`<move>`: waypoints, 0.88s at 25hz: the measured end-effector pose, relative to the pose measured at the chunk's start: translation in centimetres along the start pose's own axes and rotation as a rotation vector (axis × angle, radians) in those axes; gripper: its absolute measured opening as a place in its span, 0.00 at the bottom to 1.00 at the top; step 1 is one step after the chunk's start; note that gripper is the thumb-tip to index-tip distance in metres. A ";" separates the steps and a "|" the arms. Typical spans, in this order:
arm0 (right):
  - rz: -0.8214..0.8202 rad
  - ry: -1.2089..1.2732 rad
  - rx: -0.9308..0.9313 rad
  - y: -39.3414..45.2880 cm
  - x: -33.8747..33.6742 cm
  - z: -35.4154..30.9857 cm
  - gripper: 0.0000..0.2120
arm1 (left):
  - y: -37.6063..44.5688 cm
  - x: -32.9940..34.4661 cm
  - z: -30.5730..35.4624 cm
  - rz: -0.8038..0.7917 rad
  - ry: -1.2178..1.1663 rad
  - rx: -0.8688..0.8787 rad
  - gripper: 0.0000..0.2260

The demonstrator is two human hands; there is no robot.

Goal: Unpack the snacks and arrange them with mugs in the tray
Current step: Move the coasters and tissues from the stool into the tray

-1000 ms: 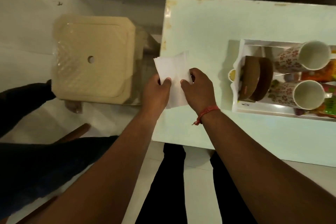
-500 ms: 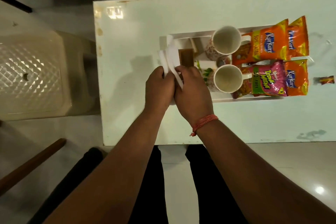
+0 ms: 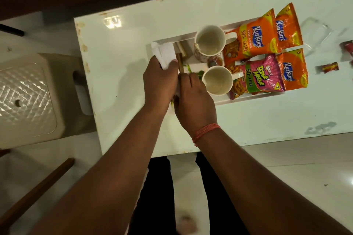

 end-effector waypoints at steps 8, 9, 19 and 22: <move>-0.036 0.084 0.118 -0.5 2.6 0.7 0.15 | 4.1 0.0 2.9 -0.146 0.388 0.314 0.15; -0.039 0.077 0.129 -0.6 3.0 0.7 0.15 | 4.3 0.3 2.9 -0.172 0.436 0.355 0.14; -0.094 0.067 0.215 -1.6 6.0 1.5 0.15 | 6.1 1.7 0.1 -0.235 0.543 0.377 0.16; -0.134 0.079 0.214 -2.2 6.1 1.6 0.17 | 5.4 1.4 -0.4 -0.239 0.502 0.387 0.19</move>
Point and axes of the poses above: each hand's wrist, its own y-axis towards the middle knuckle, its own x-axis out of the palm, z = x × y, the point moved 8 cm from there along y, towards the middle knuckle, and after that the axes turned 14 degrees about -y, right-handed, at the moved point
